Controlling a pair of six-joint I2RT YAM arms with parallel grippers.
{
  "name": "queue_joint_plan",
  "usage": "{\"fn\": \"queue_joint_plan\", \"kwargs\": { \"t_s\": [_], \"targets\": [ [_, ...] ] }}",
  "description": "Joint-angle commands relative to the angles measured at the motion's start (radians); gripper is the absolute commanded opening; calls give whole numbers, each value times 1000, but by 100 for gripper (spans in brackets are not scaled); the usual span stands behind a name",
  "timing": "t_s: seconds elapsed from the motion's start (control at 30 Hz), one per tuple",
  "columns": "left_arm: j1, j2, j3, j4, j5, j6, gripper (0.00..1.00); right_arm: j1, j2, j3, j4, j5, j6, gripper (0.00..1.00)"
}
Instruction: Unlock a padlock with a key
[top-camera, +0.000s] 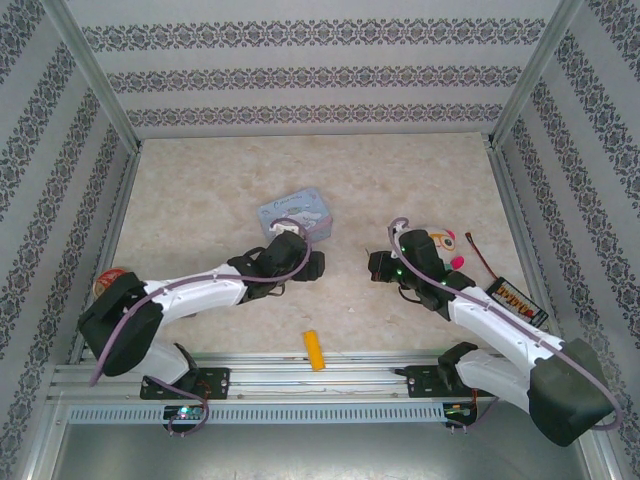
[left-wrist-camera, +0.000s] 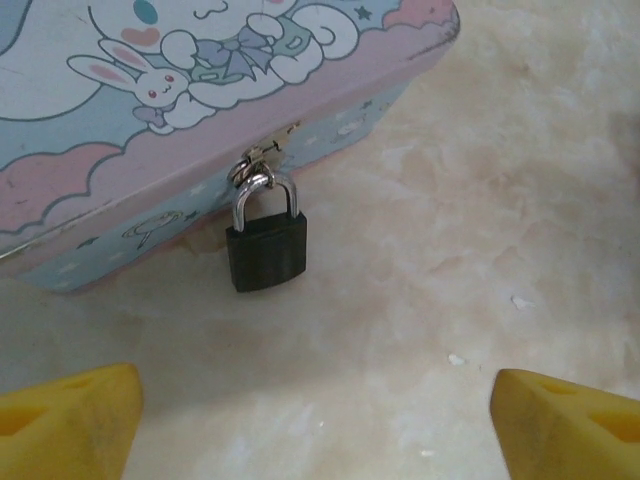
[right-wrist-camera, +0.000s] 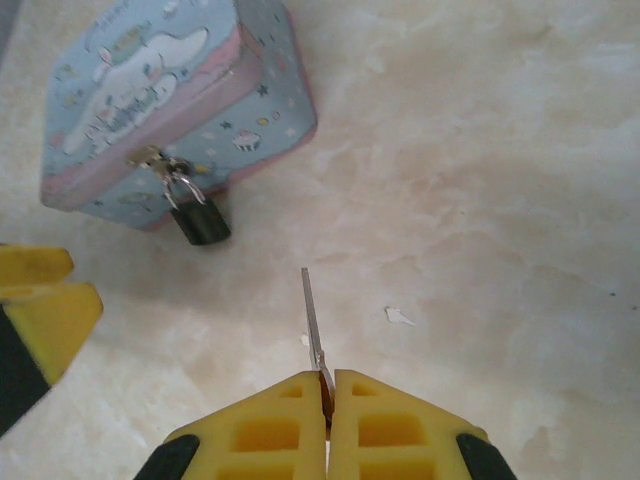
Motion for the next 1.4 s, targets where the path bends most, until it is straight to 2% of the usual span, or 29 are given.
{"fn": "queue_joint_plan", "kwargs": {
  "t_s": [0.0, 0.4, 0.57, 0.93, 1.13, 1.27, 1.37],
  "targets": [
    [-8, 41, 44, -32, -63, -28, 85, 23, 28, 60, -77, 78, -37, 0],
    [32, 192, 119, -34, -114, -9, 82, 35, 71, 123, -109, 94, -68, 0],
    [71, 242, 166, -55, -130, 4, 76, 35, 108, 146, -114, 76, -73, 0],
    [115, 284, 204, -35, -104, 26, 70, 35, 160, 182, -119, 85, -77, 0],
    [113, 308, 214, -37, -86, -46, 72, 31, 163, 182, -124, 106, -70, 0],
    [113, 349, 270, -118, -134, -101, 72, 20, 165, 183, -131, 97, -55, 0],
    [109, 373, 288, -117, -160, -130, 72, 16, 167, 179, -133, 94, -49, 0]
  ]
}}
